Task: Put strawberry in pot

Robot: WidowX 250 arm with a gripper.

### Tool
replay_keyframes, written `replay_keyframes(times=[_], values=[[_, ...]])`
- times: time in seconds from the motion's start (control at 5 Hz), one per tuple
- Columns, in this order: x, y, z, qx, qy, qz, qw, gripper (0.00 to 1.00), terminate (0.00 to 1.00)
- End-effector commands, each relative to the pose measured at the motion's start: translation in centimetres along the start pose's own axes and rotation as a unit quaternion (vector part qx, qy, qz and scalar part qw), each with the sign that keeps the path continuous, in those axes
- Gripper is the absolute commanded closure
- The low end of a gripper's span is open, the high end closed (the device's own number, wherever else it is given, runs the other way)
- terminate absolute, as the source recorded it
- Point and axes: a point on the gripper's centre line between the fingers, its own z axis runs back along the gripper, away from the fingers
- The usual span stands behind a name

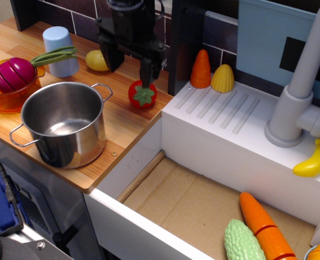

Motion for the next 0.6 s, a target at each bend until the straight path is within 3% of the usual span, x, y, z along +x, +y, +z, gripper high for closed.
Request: replay_keyframes(times=[0.0, 0.4], values=[[0.9, -0.1, -1.3, -0.004, -0.036, 0.002, 0.9993, 0.00, 0.00], [1.8, 0.3, -2.6, -0.003, -0.051, -0.010, 0.9986, 0.00, 0.00]])
